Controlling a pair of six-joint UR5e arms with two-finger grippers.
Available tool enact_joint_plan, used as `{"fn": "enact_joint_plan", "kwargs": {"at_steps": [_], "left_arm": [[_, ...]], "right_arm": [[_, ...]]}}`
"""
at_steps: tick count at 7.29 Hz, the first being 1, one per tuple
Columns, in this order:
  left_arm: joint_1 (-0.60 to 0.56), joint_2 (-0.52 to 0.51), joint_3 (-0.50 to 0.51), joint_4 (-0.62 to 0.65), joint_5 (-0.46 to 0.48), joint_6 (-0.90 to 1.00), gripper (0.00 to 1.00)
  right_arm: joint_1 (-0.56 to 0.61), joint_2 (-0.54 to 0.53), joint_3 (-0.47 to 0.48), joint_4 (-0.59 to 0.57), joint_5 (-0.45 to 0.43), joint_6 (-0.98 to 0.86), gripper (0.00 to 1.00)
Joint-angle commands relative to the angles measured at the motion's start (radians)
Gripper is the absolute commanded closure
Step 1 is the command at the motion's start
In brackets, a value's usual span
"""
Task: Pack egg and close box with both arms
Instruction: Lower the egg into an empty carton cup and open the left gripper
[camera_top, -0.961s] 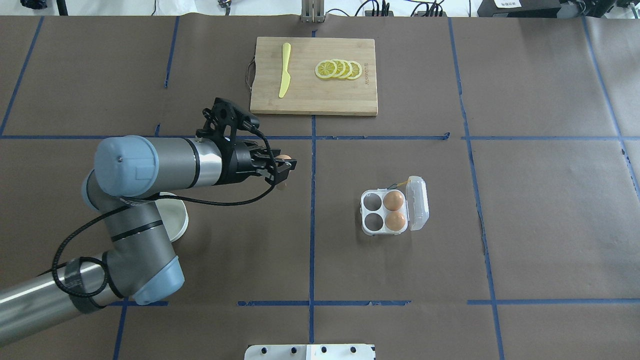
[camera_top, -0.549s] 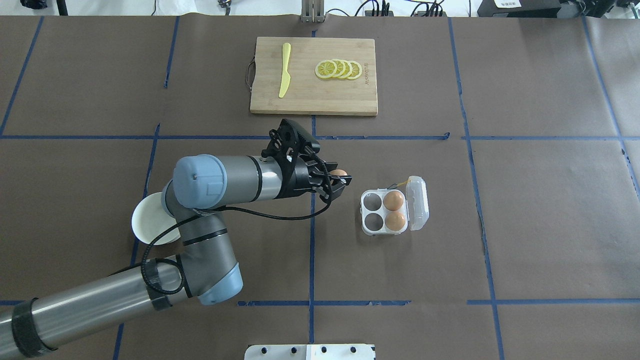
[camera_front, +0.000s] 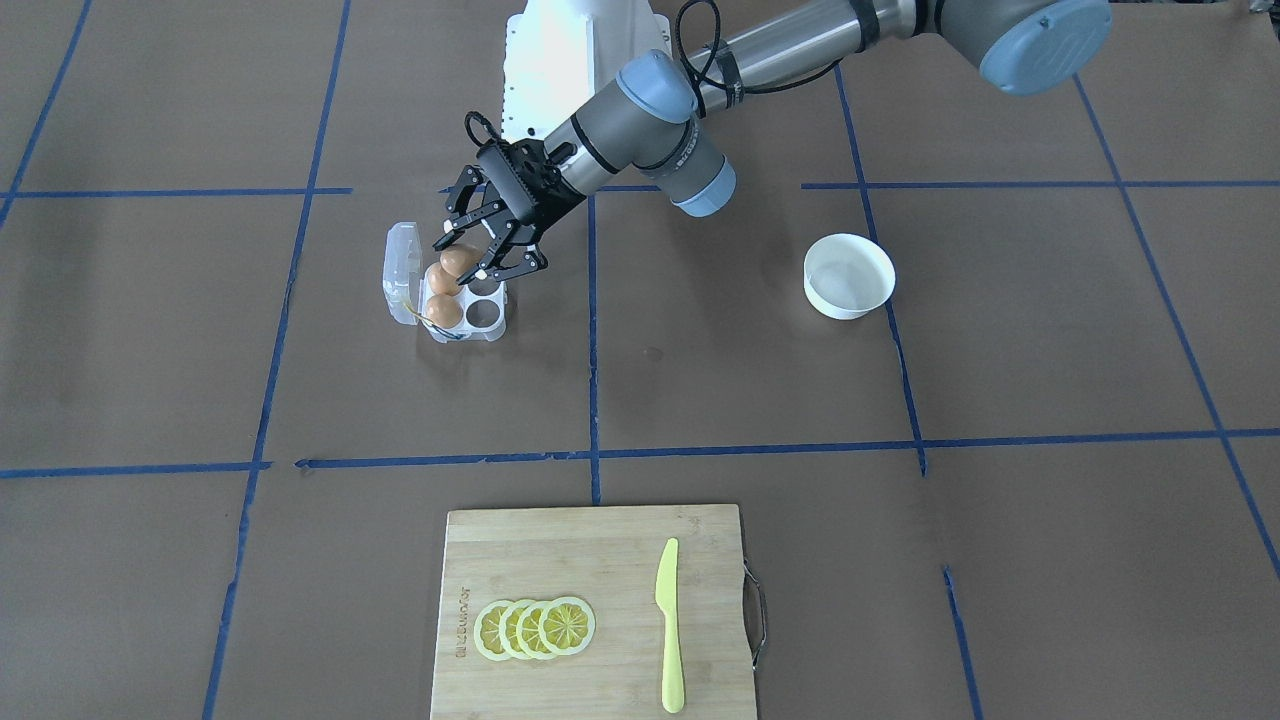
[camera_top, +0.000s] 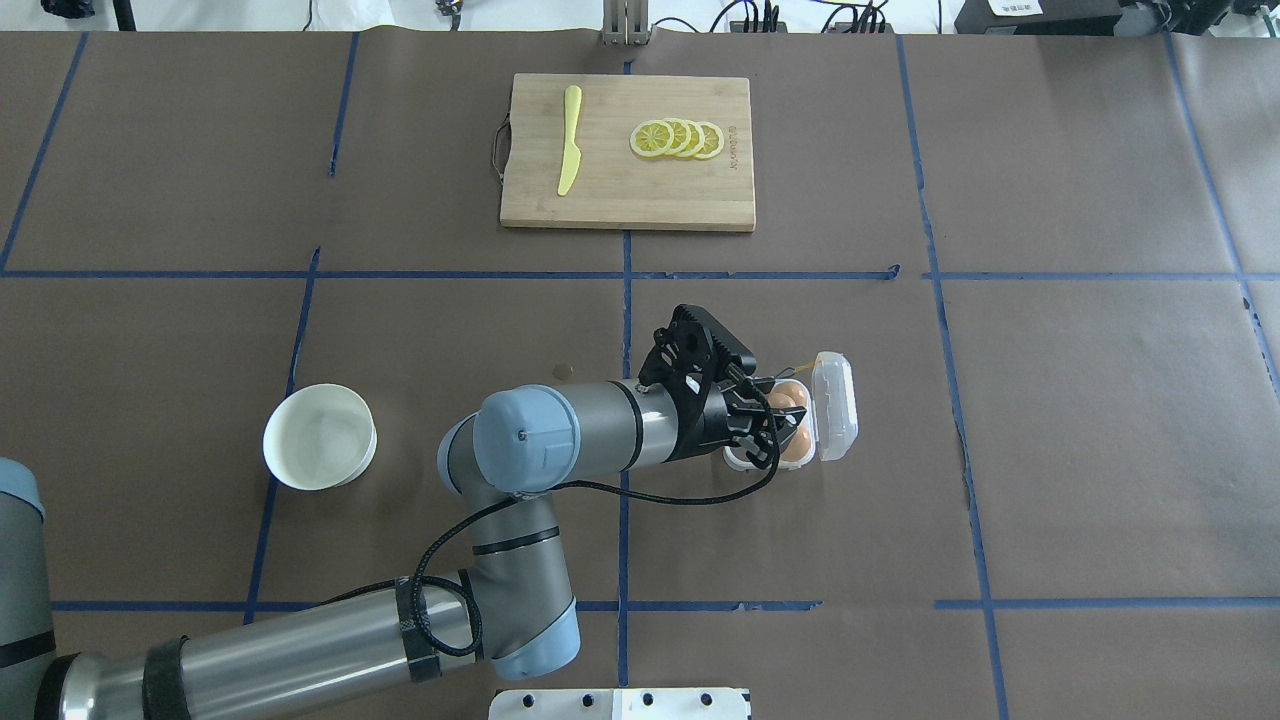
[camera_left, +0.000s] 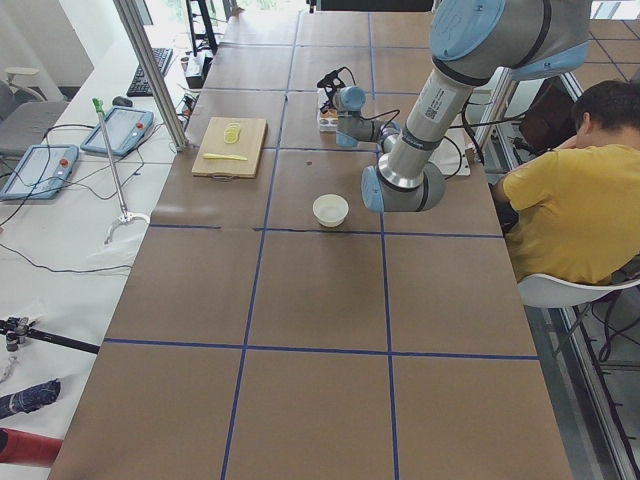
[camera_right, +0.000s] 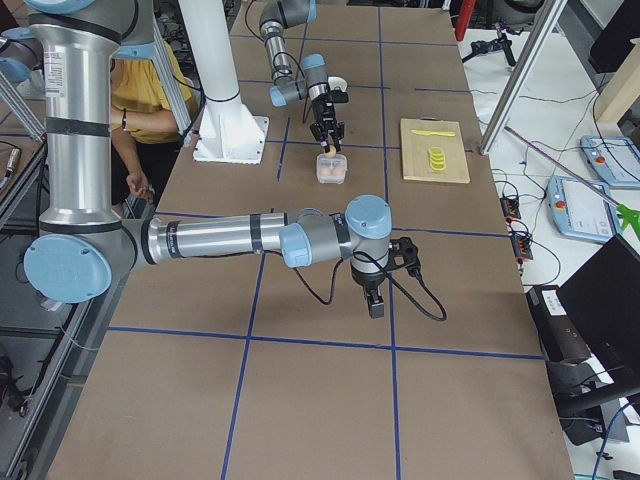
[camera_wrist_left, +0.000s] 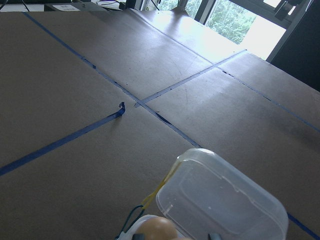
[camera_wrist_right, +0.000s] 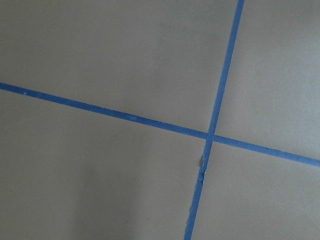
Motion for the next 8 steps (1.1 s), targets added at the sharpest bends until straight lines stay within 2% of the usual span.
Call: {"fn": "enact_joint_plan", "kwargs": {"at_steps": [1, 2, 3, 4, 5, 6, 8], "left_arm": [[0.002, -0.006, 0.011, 0.000, 0.000, 0.000, 0.89], [-0.001, -0.006, 0.011, 0.000, 0.000, -0.002, 0.82], [-0.004, -0.003, 0.011, -0.001, 0.000, -0.002, 0.58], [-0.006, -0.003, 0.011, -0.001, 0.000, -0.006, 0.29], [-0.006, -0.003, 0.011, -0.001, -0.001, -0.011, 0.10], [-0.008, -0.003, 0.010, -0.001, -0.001, -0.012, 0.01], [-0.017, -0.001, 0.007, 0.000, -0.003, -0.041, 0.01]], "right_arm": [[0.000, 0.001, 0.000, 0.000, 0.000, 0.000, 0.00], [0.000, 0.003, 0.000, 0.000, 0.000, 0.000, 0.00], [0.000, 0.005, 0.000, -0.001, 0.000, 0.000, 0.00], [0.000, 0.005, 0.000, -0.001, 0.000, 0.000, 0.00], [0.000, 0.006, 0.000, -0.001, 0.000, 0.000, 0.00], [0.000, 0.008, 0.000, 0.000, 0.000, 0.000, 0.00], [0.000, 0.009, 0.000, 0.000, 0.000, 0.000, 0.00]]}}
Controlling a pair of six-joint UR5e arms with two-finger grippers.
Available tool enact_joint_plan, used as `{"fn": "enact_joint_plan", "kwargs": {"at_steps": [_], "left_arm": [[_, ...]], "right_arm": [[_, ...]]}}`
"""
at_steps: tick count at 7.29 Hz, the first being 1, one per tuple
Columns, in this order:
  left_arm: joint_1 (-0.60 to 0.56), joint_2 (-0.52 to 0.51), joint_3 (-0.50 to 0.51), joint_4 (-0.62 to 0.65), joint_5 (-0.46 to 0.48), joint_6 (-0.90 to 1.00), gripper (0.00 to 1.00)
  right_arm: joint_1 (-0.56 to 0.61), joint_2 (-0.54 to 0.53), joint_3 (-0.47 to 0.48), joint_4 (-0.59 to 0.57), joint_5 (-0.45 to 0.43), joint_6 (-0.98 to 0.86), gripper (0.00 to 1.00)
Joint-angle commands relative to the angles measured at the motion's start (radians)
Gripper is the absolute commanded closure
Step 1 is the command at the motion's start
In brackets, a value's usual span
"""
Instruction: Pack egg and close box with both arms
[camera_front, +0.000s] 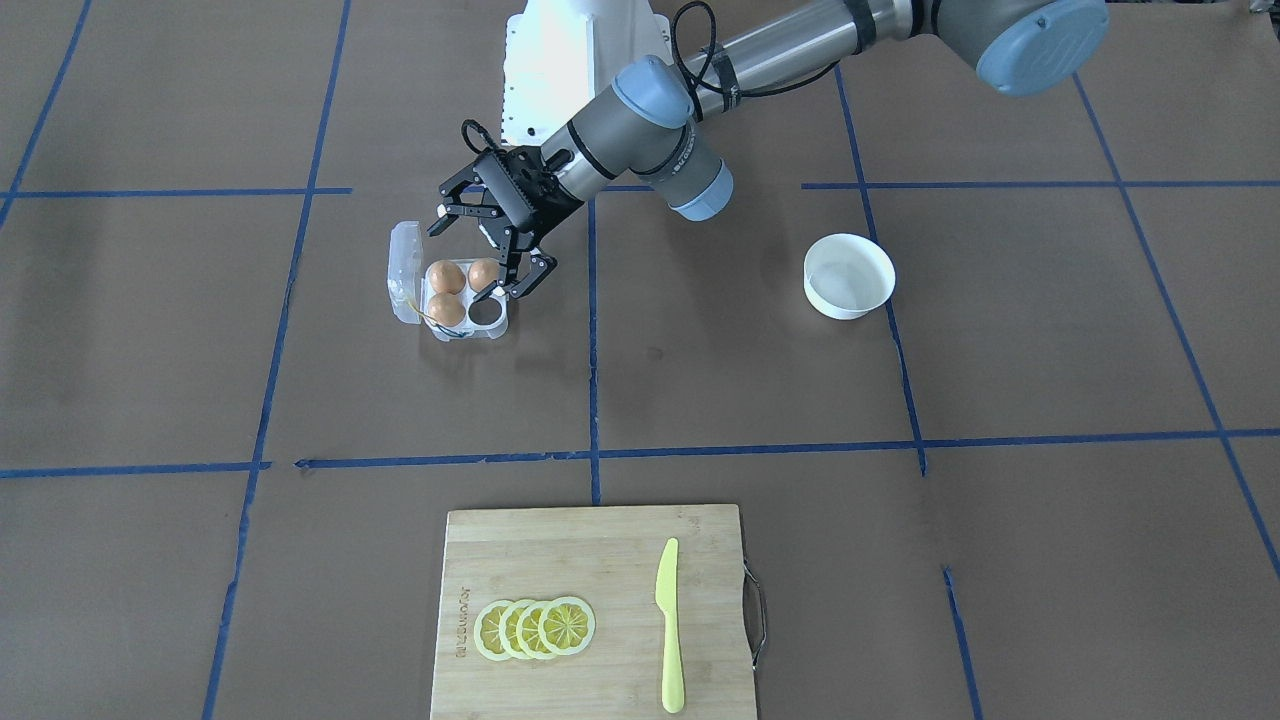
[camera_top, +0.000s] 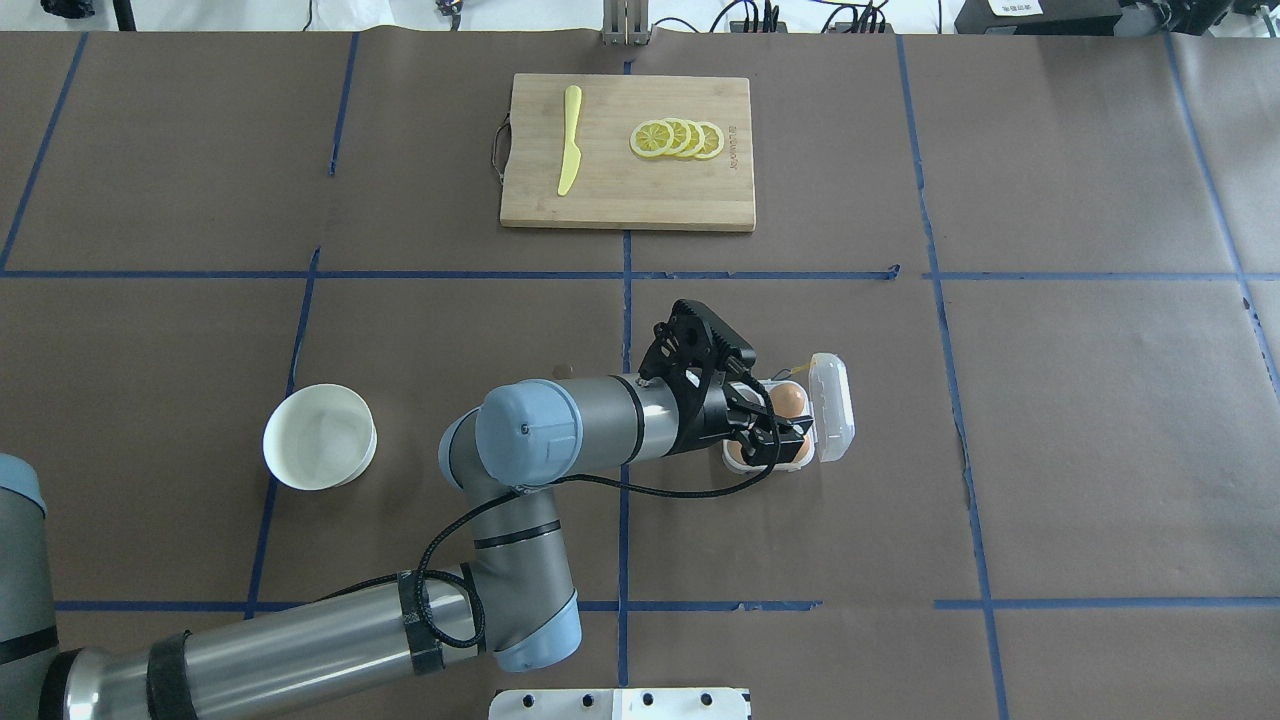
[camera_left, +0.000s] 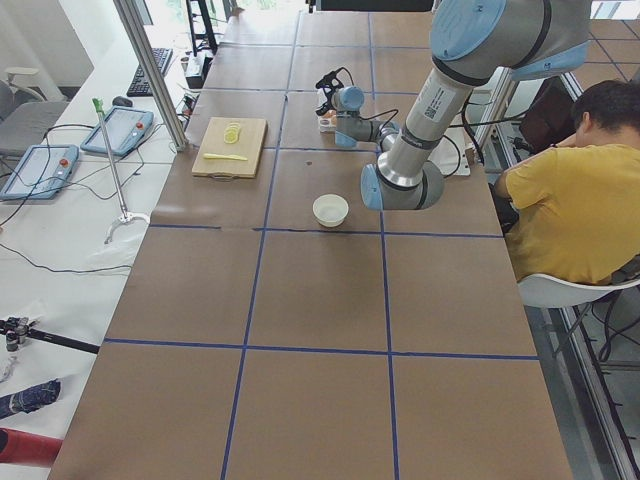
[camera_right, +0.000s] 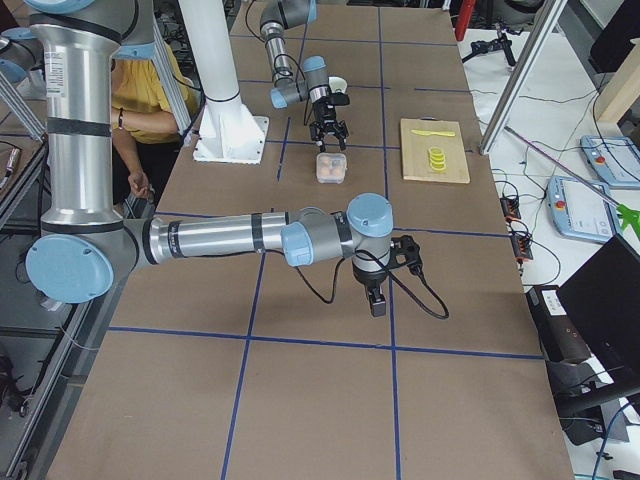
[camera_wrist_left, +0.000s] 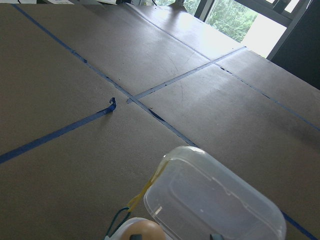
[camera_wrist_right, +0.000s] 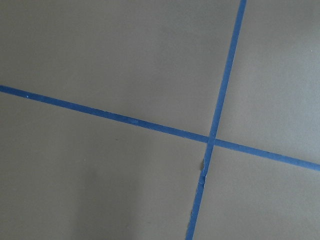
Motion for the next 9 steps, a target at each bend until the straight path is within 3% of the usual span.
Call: {"fn": "enact_joint_plan", "kwargs": {"at_steps": [1, 2, 3, 5, 7, 8, 9], "left_arm": [[-0.023, 0.003, -0.007, 0.009, -0.004, -0.080, 0.01], [-0.068, 0.028, -0.027, 0.051, -0.039, -0.087, 0.00], [-0.129, 0.079, -0.091, 0.175, -0.130, -0.076, 0.00], [-0.271, 0.232, -0.339, 0.471, -0.337, -0.024, 0.00], [-0.405, 0.303, -0.532, 0.850, -0.380, 0.177, 0.00], [-0.516, 0.323, -0.542, 0.966, -0.375, 0.365, 0.00], [-0.665, 0.426, -0.541, 0.972, -0.379, 0.559, 0.00]], "right_arm": [[0.000, 0.001, 0.000, -0.001, 0.000, 0.000, 0.00], [0.000, 0.001, 0.000, -0.001, 0.000, 0.002, 0.00], [0.000, 0.001, 0.001, 0.000, 0.000, 0.000, 0.00], [0.000, 0.000, 0.000, 0.000, -0.002, 0.000, 0.00], [0.000, 0.000, 0.008, 0.002, 0.000, 0.056, 0.00], [0.000, 0.000, 0.006, 0.002, 0.000, 0.058, 0.00], [0.000, 0.000, 0.005, 0.002, 0.000, 0.058, 0.00]]}}
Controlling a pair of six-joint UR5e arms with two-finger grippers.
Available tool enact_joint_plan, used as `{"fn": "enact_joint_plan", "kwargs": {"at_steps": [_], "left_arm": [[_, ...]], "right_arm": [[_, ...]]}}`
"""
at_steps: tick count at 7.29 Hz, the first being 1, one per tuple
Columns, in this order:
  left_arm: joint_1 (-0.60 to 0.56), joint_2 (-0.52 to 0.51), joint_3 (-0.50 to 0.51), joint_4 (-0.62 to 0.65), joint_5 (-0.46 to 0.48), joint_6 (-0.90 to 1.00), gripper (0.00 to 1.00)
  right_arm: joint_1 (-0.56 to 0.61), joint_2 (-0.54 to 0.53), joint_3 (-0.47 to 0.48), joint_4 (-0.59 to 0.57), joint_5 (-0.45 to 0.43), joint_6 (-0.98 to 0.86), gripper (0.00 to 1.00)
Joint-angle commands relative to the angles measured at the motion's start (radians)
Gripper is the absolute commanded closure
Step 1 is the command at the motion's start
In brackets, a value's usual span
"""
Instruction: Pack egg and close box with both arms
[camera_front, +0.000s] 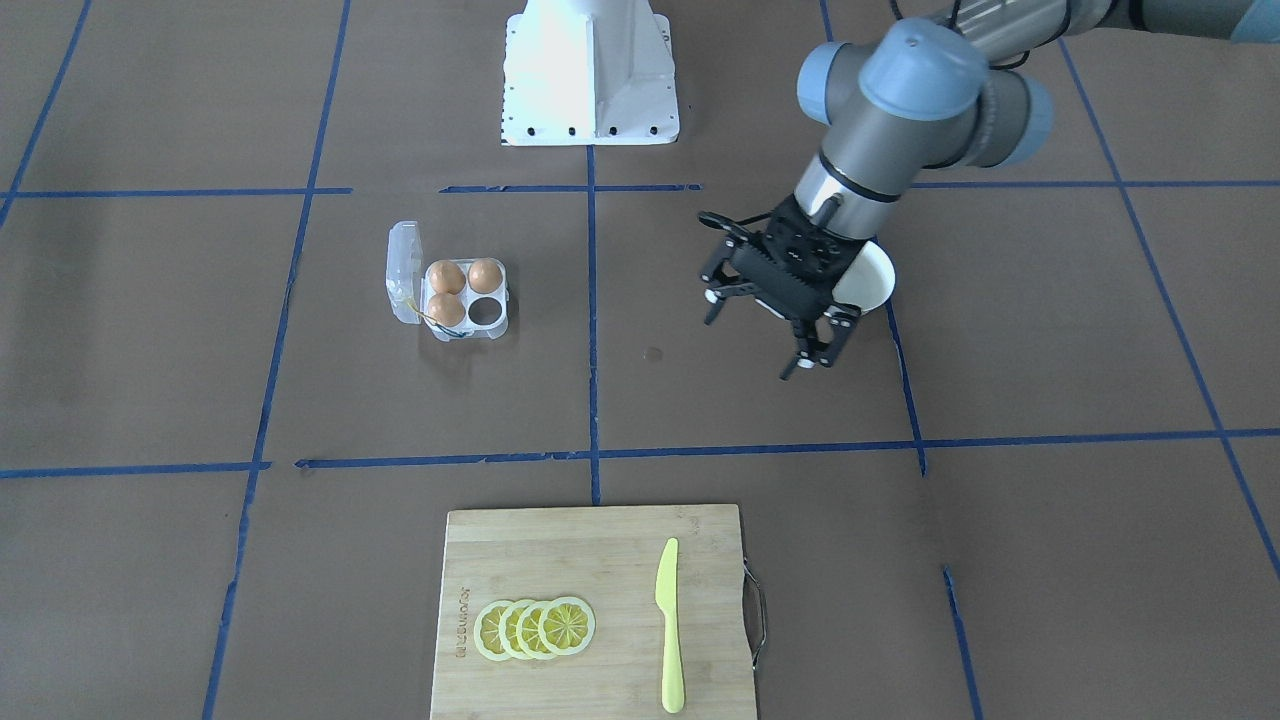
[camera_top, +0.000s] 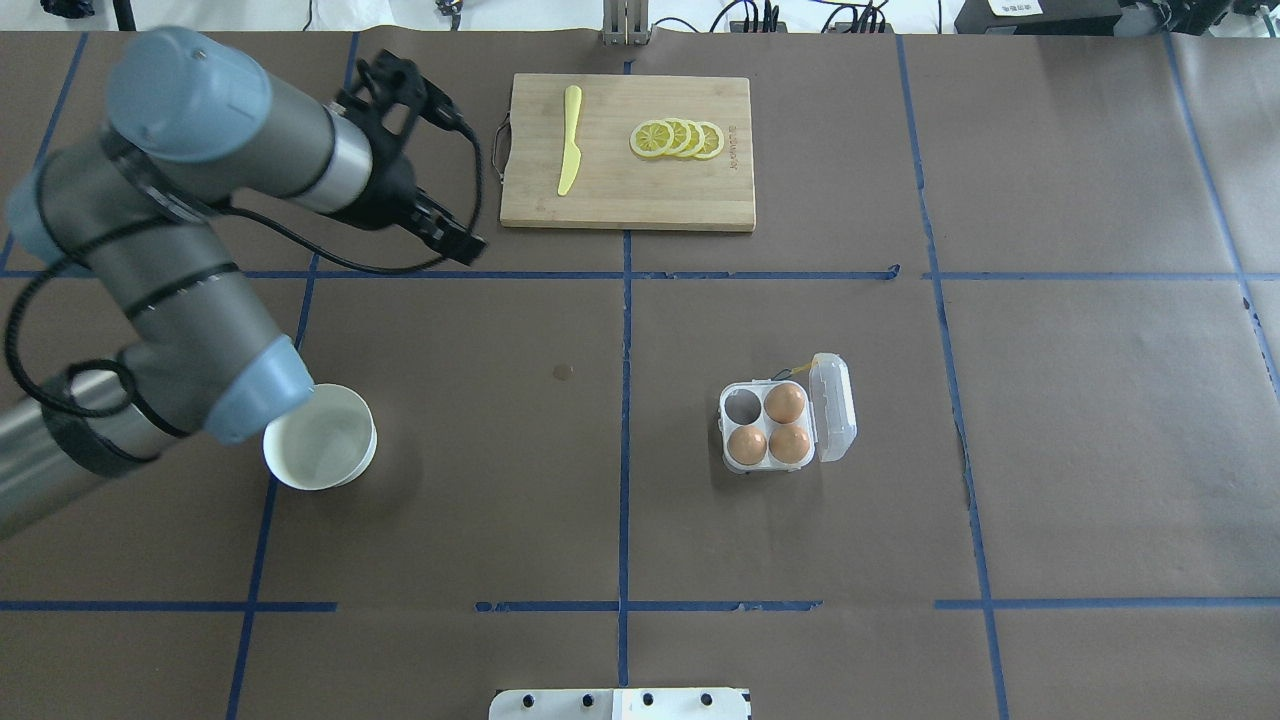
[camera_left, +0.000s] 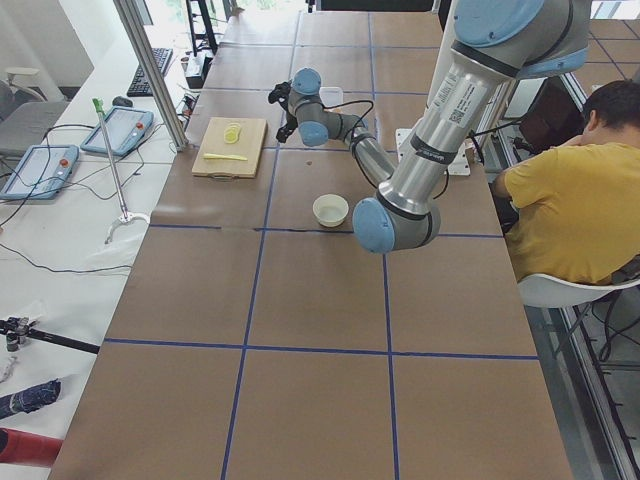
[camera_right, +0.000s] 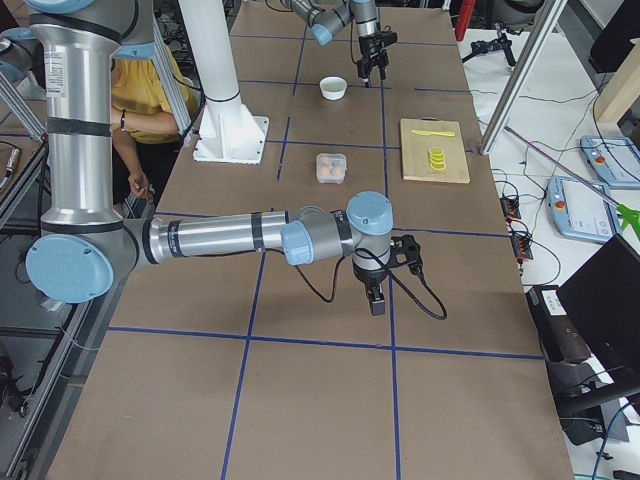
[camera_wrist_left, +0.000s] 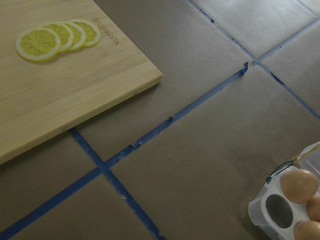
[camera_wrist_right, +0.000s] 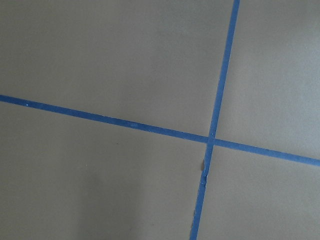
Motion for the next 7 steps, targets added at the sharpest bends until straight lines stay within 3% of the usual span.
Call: {"fn": "enact_joint_plan", "kwargs": {"at_steps": [1, 2, 4, 5, 7], "left_arm": [[-0.327, 0.128, 0.018, 0.087, -0.044, 0.365, 0.00], [-0.412, 0.168, 0.047, 0.110, -0.087, 0.403, 0.00], [-0.472, 0.320, 0.089, 0.107, -0.093, 0.421, 0.00], [-0.561, 0.389, 0.103, 0.075, -0.098, 0.421, 0.00], [-0.723, 0.441, 0.244, 0.077, -0.278, 0.454, 0.00]], "right_arm": [[0.000, 0.000, 0.002, -0.001, 0.002, 0.007, 0.00], [0.000, -0.001, 0.002, 0.000, 0.002, 0.007, 0.00], [0.000, 0.000, 0.007, 0.000, 0.002, 0.009, 0.00], [0.000, 0.002, 0.010, 0.000, 0.002, 0.009, 0.00], [-0.006, 0.009, 0.030, 0.011, 0.023, 0.079, 0.00]]}}
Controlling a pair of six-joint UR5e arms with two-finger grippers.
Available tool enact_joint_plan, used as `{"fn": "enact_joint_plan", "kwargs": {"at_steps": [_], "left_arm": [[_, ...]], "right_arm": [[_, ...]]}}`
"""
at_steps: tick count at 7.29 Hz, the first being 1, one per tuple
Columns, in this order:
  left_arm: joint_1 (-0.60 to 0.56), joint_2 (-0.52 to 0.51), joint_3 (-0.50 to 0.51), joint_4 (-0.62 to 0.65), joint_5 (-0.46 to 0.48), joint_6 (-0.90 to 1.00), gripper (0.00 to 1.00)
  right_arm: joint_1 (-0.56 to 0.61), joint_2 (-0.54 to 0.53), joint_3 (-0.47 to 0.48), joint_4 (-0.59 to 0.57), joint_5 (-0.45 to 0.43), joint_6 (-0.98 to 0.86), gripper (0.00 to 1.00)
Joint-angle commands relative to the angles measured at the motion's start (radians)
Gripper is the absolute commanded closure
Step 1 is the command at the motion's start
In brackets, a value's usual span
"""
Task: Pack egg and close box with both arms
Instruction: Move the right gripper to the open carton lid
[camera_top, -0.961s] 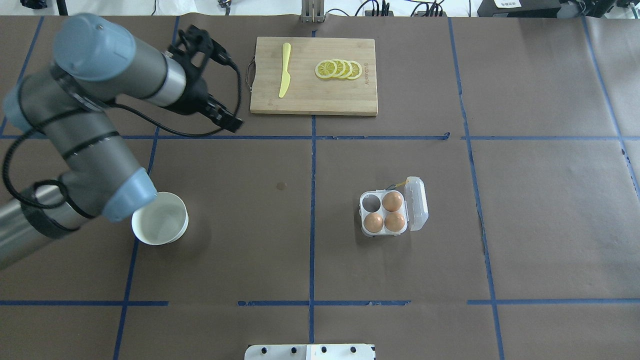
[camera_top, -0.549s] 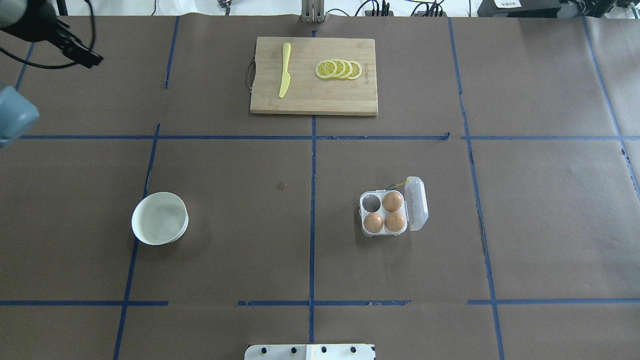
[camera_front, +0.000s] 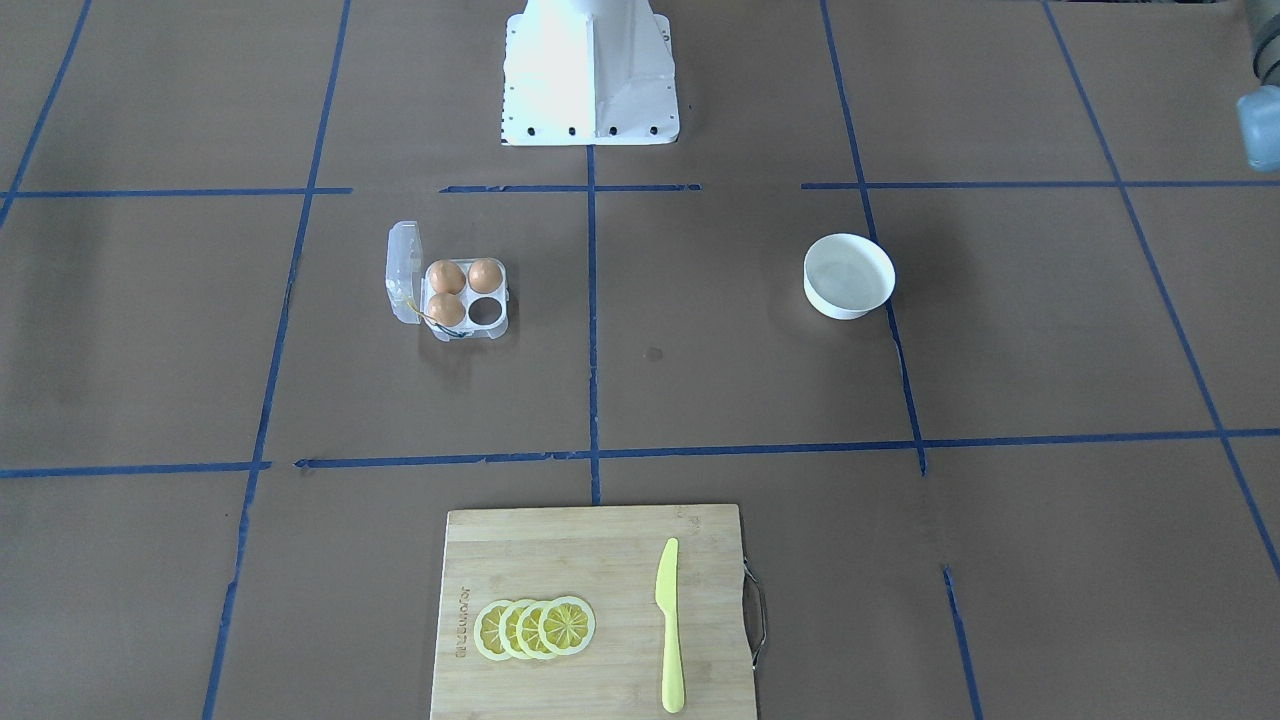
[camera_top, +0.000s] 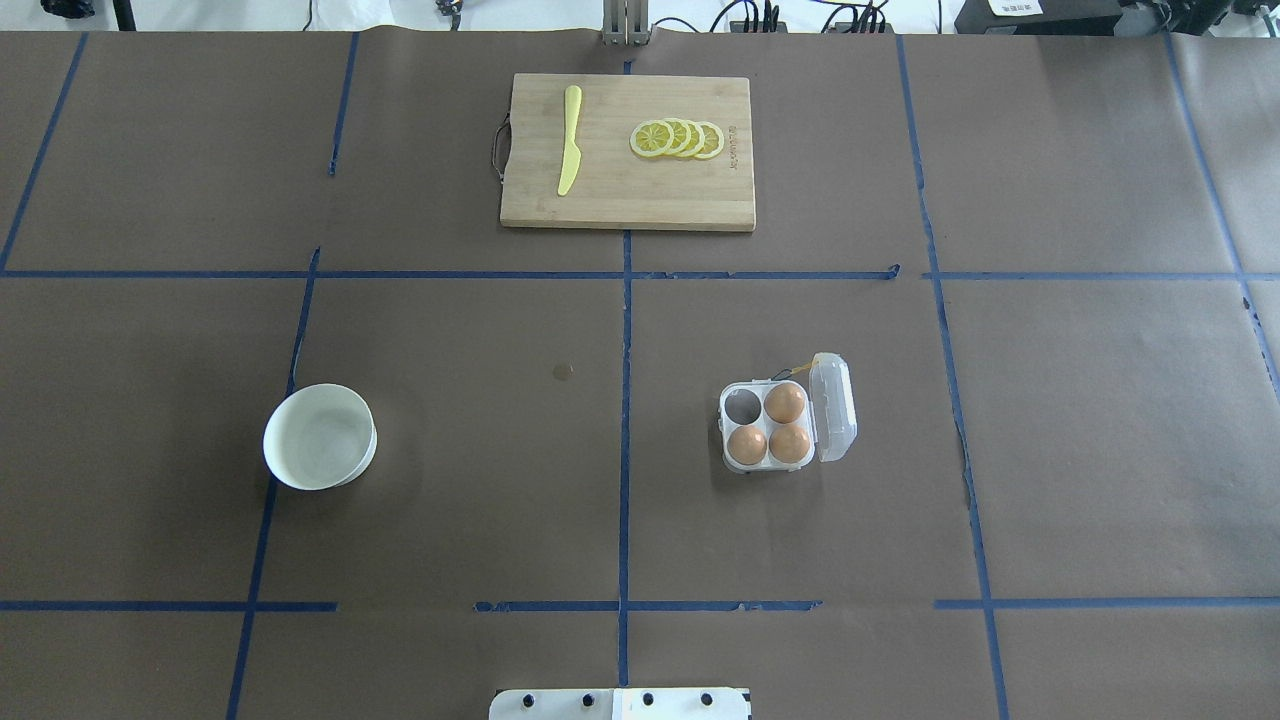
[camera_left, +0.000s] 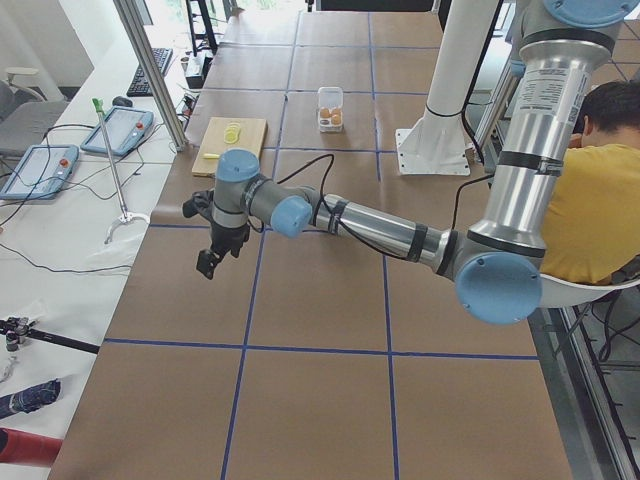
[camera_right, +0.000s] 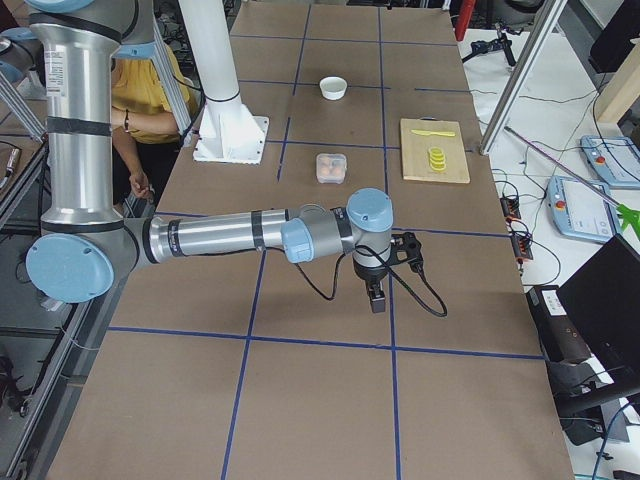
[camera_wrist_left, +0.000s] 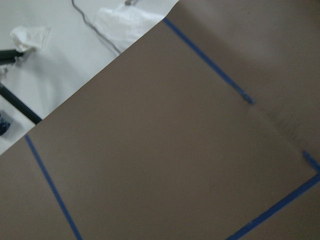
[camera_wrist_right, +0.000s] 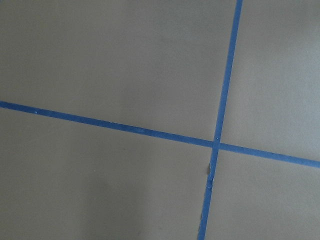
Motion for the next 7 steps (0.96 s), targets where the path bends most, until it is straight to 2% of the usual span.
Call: {"fn": "enact_joint_plan", "kwargs": {"at_steps": [1, 2, 3, 5, 6, 7], "left_arm": [[-0.148, 0.107, 0.064, 0.011, -0.111, 0.187, 0.00], [-0.150, 0.117, 0.055, 0.037, -0.128, 0.222, 0.00], [-0.144, 0.098, 0.047, 0.122, -0.138, 0.221, 0.00], [-0.144, 0.100, 0.008, 0.177, -0.154, 0.222, 0.00], [-0.144, 0.099, -0.011, 0.180, -0.155, 0.222, 0.00], [-0.144, 0.090, -0.012, 0.178, -0.155, 0.222, 0.00]], "right_arm": [[-0.015, 0.005, 0.010, 0.028, 0.014, 0.053, 0.00], [-0.047, 0.006, 0.022, 0.034, 0.014, 0.062, 0.00], [-0.123, 0.006, 0.054, 0.080, 0.012, 0.206, 0.00], [-0.274, -0.001, 0.064, 0.380, -0.017, 0.588, 0.01], [-0.332, 0.000, 0.068, 0.436, -0.017, 0.698, 0.11], [-0.372, -0.009, 0.096, 0.439, -0.017, 0.749, 0.13]]}}
